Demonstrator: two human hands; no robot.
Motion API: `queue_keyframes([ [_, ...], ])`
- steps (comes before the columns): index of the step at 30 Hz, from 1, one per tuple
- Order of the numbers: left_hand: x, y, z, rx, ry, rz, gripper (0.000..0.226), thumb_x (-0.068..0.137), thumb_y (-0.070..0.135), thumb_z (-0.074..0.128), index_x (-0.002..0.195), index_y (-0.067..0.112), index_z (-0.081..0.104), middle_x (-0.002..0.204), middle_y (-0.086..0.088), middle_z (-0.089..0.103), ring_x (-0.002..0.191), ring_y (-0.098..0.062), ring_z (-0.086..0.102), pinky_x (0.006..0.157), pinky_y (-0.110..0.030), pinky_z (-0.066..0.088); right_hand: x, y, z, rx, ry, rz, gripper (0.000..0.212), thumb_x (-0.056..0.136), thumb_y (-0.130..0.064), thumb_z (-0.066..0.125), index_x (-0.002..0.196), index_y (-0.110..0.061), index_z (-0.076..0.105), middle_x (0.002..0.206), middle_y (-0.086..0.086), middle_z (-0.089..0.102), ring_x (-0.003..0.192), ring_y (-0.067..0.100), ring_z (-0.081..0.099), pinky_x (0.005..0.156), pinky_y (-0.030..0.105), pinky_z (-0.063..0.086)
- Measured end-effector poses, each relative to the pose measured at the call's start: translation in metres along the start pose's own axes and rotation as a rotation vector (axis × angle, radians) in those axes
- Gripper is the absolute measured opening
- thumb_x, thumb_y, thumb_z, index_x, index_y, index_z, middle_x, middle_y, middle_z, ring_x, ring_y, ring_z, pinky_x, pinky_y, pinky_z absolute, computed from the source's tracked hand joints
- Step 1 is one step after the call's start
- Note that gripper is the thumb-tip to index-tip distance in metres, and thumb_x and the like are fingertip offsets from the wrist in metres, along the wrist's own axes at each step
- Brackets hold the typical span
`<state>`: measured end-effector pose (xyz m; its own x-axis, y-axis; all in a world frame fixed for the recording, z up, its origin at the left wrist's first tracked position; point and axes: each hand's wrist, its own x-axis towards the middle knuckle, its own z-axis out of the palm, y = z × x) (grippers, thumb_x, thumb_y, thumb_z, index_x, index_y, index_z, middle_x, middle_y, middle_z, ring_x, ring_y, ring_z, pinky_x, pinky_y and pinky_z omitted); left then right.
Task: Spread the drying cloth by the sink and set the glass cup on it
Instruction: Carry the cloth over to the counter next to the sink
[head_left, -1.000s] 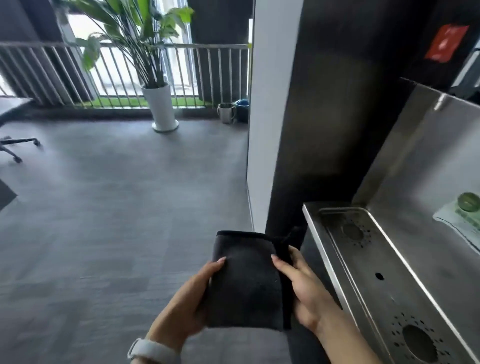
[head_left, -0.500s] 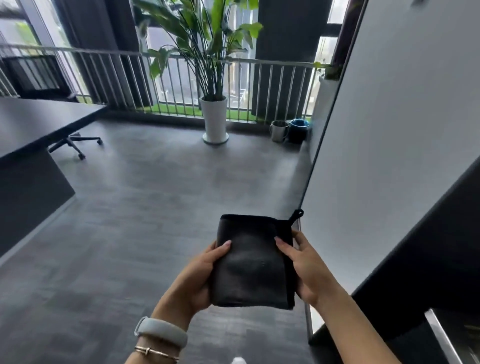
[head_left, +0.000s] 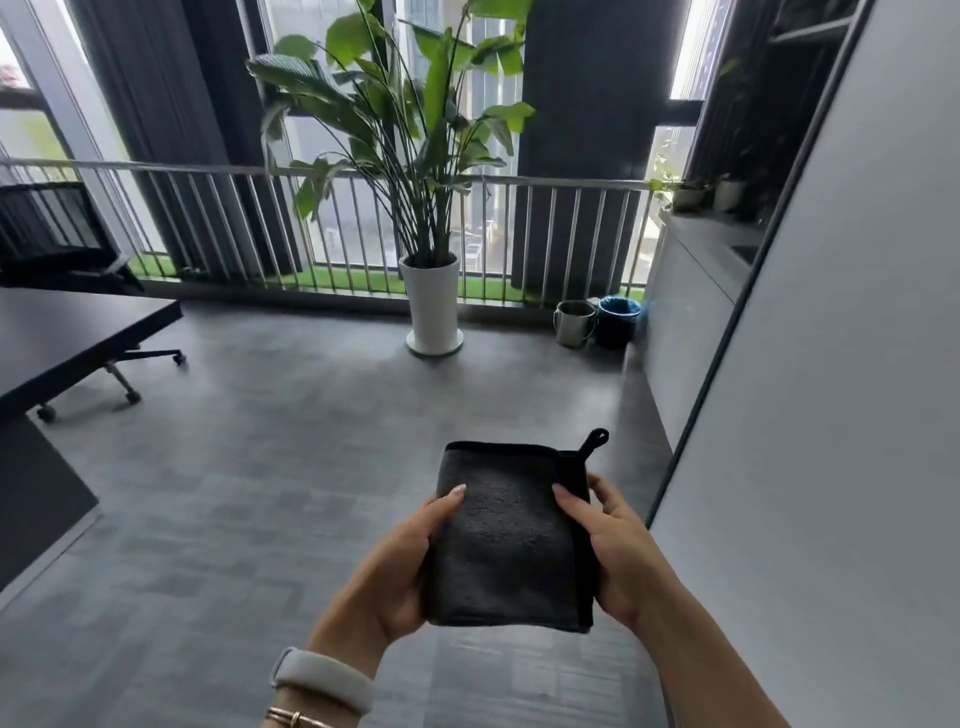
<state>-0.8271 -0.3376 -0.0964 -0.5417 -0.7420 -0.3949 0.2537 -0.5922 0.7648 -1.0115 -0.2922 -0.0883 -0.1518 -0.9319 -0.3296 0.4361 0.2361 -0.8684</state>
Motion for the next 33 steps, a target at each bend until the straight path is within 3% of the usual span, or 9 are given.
queue_keyframes([
  [3,0.057,0.038,-0.009,0.051,-0.016,0.052,0.042,0.064,0.020,0.068,0.104,0.012,0.059,0.085,-0.013,0.076,0.074,-0.026,0.073,0.056,-0.035,0.058,0.065,-0.023,0.006,0.012,0.012,0.011,0.022,0.086,-0.017,0.061,0.107,-0.021,0.060,0.099,0.015,0.071,0.078,0.028,0.069,0.060,0.039,0.057],
  [7,0.147,0.080,-0.029,0.072,-0.002,0.049,0.036,0.064,0.014,0.066,0.100,0.012,0.060,0.080,-0.012,0.076,0.069,-0.025,0.073,0.053,-0.035,0.058,0.162,-0.041,0.008,0.034,0.035,0.015,0.025,0.085,-0.016,0.062,0.109,-0.021,0.059,0.097,0.014,0.071,0.074,0.025,0.070,0.058,0.037,0.057],
  [15,0.365,0.210,-0.058,0.104,-0.066,0.021,0.037,0.064,0.015,0.066,0.100,0.015,0.062,0.082,-0.012,0.077,0.070,-0.025,0.073,0.054,-0.035,0.058,0.381,-0.119,0.018,0.074,0.090,-0.020,0.036,0.082,-0.011,0.064,0.115,-0.022,0.057,0.109,0.017,0.068,0.082,0.027,0.071,0.062,0.036,0.056],
  [25,0.607,0.318,-0.033,0.169,-0.180,-0.071,0.042,0.063,0.018,0.068,0.104,0.016,0.063,0.093,-0.014,0.075,0.079,-0.028,0.072,0.062,-0.039,0.059,0.595,-0.223,-0.019,0.137,0.220,-0.072,0.025,0.084,-0.006,0.061,0.107,-0.015,0.062,0.090,0.011,0.073,0.075,0.025,0.072,0.059,0.038,0.057],
  [29,0.718,0.347,-0.017,0.196,-0.194,-0.101,0.049,0.065,0.017,0.068,0.113,0.012,0.059,0.111,-0.021,0.069,0.089,-0.033,0.067,0.071,-0.042,0.059,0.694,-0.259,-0.053,0.162,0.244,-0.095,0.022,0.084,-0.003,0.059,0.104,-0.013,0.061,0.085,0.010,0.073,0.072,0.024,0.071,0.057,0.037,0.056],
  [33,0.835,0.388,0.012,0.236,-0.234,-0.082,0.046,0.062,0.012,0.070,0.107,0.012,0.061,0.098,-0.017,0.074,0.081,-0.029,0.071,0.061,-0.038,0.058,0.797,-0.317,-0.095,0.172,0.240,-0.119,0.022,0.085,-0.003,0.058,0.103,-0.015,0.062,0.082,0.009,0.075,0.074,0.023,0.072,0.057,0.036,0.057],
])
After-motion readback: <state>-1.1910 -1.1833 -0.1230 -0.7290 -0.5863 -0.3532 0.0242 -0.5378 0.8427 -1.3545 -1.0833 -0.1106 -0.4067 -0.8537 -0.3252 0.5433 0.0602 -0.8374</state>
